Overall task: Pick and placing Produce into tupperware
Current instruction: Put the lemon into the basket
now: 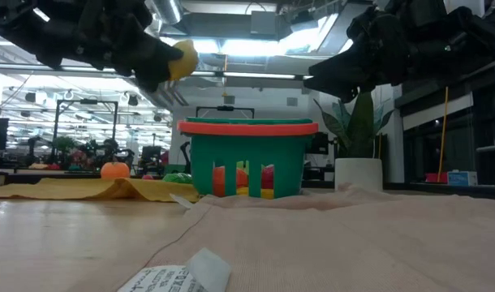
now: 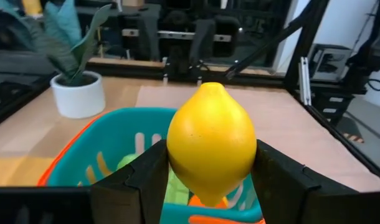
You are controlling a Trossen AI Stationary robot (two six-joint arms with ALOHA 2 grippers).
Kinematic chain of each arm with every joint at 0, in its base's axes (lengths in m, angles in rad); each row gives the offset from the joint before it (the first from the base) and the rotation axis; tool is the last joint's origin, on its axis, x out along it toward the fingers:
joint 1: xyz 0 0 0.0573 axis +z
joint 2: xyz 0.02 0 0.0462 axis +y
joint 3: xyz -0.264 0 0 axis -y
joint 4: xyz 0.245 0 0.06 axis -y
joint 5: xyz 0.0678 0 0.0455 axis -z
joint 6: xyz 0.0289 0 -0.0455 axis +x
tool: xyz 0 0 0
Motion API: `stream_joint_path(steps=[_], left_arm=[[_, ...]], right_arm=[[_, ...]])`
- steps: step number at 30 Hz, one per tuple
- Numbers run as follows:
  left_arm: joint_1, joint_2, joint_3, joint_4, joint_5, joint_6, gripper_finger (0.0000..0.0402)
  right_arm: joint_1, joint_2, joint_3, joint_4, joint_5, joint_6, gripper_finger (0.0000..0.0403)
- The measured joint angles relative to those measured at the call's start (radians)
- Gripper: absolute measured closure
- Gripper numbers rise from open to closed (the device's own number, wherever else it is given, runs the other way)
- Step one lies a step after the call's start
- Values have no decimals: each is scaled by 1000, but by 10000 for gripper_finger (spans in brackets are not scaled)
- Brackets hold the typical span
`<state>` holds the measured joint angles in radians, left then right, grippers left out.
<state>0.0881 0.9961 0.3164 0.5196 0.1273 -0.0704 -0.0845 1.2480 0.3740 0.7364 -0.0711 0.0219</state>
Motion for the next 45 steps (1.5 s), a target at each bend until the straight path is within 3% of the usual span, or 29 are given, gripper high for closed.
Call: stream_joint_path(steps=[7,15,26,30,40,45], left_arm=[[-17,156,21,150,1,1,210],[-18,326,177,157,39,113,211],[-6,392,262,128,44,133,211],[22,384,308,-34,49,125,211],[55,429,578,-568,51,178,211],[77,464,652,-671,51,181,211]], right_arm=[[0,0,0,0,0,0,178],[0,0,0,-8,0,26,178],[0,0,-1,-30,0,25,178],[0,0,-1,-35,0,24,178],[0,0,-1,-80,0,30,178],[0,0,-1,-87,0,27,178]])
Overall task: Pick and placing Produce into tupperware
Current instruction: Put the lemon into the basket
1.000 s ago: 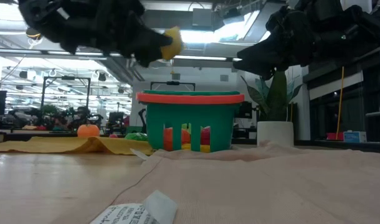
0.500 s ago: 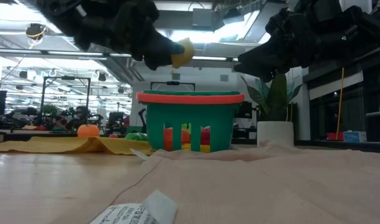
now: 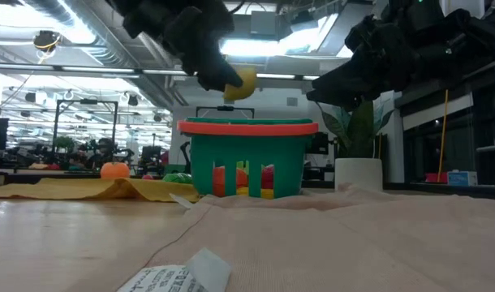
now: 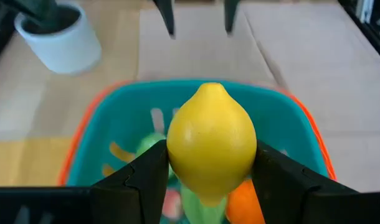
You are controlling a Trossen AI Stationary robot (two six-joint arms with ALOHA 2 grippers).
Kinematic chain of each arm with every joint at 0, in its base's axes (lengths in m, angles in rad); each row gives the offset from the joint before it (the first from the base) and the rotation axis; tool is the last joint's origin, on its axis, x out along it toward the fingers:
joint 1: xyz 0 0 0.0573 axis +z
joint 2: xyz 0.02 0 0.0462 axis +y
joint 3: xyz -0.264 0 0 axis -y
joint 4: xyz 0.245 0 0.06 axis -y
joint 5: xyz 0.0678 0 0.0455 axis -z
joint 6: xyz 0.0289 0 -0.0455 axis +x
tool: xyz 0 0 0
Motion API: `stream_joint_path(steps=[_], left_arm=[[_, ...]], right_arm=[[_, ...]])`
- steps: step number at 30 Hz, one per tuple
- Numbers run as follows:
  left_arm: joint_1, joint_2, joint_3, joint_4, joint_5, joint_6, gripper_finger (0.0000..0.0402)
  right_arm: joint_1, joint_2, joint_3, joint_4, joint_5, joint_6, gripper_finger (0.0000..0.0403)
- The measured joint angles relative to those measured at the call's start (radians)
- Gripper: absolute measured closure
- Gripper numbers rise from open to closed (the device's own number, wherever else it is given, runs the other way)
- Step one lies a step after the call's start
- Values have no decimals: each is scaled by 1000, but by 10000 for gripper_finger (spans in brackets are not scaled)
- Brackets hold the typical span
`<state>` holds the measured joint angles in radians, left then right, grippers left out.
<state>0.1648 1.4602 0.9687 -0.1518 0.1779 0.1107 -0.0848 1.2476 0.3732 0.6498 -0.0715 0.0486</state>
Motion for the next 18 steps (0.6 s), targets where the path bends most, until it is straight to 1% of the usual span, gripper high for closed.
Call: stream_joint_path(steps=[10,18], left_arm=[[5,59,16,4,0,6,211],[7,72,15,4,0,-19,211]], right_arm=[[0,0,0,8,0,-7,178],[0,0,0,8,0,-29,178]])
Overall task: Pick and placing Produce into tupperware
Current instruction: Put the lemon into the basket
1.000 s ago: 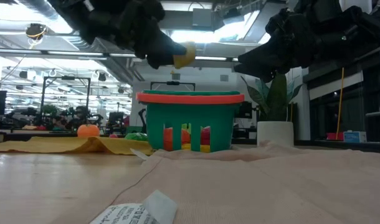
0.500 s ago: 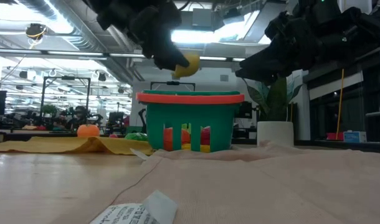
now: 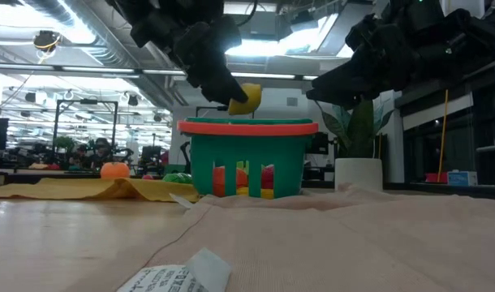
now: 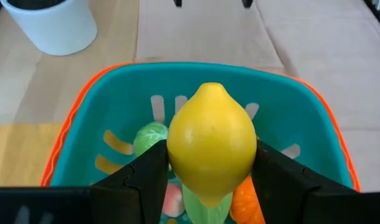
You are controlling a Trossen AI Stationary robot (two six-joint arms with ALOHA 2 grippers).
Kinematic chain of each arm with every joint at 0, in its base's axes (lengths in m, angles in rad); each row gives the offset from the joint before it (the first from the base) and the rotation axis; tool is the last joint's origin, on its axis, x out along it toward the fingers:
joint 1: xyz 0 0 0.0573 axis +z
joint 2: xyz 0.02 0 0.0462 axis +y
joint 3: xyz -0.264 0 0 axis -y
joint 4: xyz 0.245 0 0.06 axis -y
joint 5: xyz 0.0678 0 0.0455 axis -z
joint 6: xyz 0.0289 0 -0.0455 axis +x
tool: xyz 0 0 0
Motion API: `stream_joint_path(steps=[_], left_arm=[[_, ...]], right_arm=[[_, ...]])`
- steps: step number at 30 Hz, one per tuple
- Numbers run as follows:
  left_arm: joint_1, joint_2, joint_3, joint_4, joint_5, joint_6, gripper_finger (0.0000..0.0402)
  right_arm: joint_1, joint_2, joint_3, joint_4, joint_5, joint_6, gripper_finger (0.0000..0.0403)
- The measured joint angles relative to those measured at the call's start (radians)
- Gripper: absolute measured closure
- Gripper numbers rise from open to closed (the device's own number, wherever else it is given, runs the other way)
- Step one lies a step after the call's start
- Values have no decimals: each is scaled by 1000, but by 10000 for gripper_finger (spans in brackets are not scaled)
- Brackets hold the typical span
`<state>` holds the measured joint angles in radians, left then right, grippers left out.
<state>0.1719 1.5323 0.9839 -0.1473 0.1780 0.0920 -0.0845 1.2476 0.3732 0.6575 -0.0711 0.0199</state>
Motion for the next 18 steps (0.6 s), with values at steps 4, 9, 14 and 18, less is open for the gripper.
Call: stream_joint_path(steps=[4,9,14,18], left_arm=[[0,0,0,-3,0,-11,211],[-2,26,2,2,-23,-24,211],[-2,86,0,-8,-34,-30,211],[-2,115,0,-11,-34,-30,211]], right_arm=[[0,0,0,0,0,-2,178],[0,0,0,-1,0,-2,178],[0,0,0,-8,0,-1,178],[0,0,0,-8,0,0,178]])
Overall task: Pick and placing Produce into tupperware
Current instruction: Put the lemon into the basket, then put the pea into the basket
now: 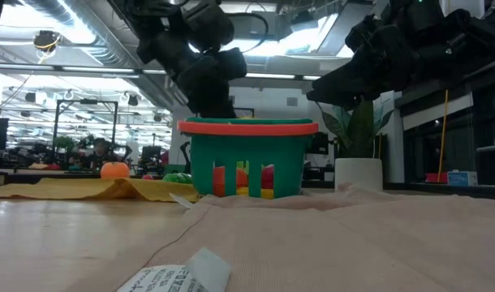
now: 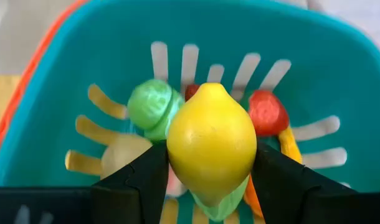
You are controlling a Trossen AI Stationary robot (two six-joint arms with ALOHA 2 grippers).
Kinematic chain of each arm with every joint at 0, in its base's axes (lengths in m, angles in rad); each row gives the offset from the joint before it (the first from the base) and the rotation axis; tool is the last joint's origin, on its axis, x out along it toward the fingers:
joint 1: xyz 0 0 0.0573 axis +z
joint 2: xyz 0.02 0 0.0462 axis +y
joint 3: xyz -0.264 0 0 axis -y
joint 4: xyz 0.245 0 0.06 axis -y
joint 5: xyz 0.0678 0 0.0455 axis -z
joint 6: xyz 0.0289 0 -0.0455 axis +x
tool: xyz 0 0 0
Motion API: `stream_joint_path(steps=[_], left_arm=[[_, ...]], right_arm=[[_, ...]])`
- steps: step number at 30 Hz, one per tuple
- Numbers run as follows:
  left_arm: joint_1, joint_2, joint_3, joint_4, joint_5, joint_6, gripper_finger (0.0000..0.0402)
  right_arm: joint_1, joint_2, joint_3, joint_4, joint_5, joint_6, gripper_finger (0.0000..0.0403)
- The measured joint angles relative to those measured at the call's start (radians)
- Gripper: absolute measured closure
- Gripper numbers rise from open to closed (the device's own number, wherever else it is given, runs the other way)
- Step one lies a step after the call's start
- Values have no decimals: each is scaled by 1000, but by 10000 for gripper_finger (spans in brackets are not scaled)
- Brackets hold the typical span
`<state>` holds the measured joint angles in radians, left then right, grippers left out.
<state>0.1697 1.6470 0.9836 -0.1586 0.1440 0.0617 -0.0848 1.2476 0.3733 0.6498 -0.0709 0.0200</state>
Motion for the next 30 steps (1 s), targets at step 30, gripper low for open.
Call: stream_joint_path(steps=[30], left_arm=[[2,-230,-14,-103,-5,80,149]], right_arm=[[0,0,0,0,0,-2,178]])
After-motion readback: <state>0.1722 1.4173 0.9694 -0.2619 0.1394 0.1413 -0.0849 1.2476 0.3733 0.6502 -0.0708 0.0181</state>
